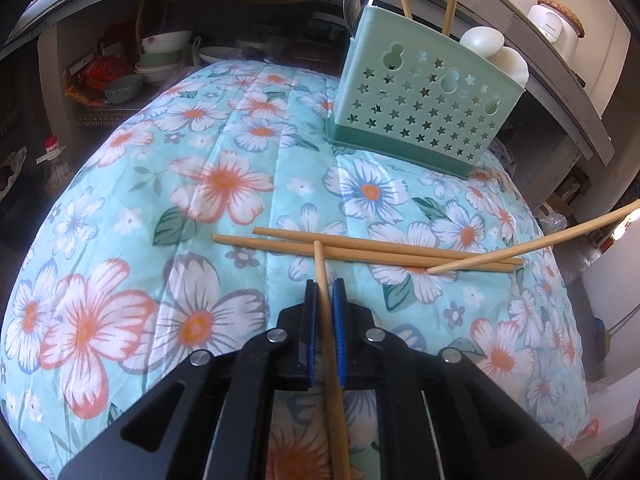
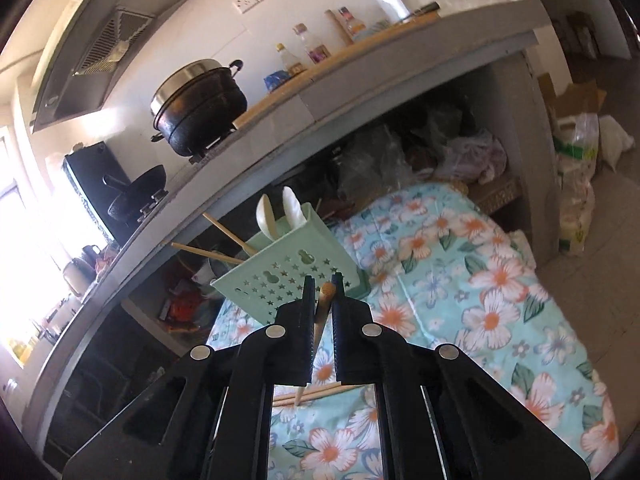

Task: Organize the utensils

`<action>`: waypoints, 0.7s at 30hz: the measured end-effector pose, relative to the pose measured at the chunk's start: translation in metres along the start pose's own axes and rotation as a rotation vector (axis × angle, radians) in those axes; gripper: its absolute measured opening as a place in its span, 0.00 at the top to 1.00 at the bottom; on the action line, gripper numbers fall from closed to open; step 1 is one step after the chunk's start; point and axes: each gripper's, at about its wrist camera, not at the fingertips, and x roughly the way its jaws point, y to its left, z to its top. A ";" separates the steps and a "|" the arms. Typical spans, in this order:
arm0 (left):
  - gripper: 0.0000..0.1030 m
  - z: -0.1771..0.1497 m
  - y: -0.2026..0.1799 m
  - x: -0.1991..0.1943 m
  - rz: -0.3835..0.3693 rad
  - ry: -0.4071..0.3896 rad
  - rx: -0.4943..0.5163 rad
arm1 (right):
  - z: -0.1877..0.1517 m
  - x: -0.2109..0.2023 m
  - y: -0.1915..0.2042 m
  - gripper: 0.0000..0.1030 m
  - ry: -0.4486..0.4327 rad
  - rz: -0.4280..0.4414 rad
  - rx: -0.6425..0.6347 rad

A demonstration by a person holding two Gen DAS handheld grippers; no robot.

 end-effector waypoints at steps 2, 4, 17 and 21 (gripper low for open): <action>0.93 0.000 -0.001 0.000 0.004 -0.001 0.003 | 0.000 -0.003 0.008 0.94 -0.011 -0.009 -0.056; 0.93 0.000 -0.001 0.000 0.007 -0.001 0.005 | -0.004 -0.002 0.014 0.94 -0.009 -0.008 -0.085; 0.92 0.003 -0.001 0.001 -0.001 0.024 0.004 | -0.007 -0.004 0.022 0.94 -0.007 -0.012 -0.125; 0.89 0.011 0.008 0.001 -0.077 0.076 -0.027 | -0.008 -0.004 0.023 0.94 -0.004 -0.015 -0.128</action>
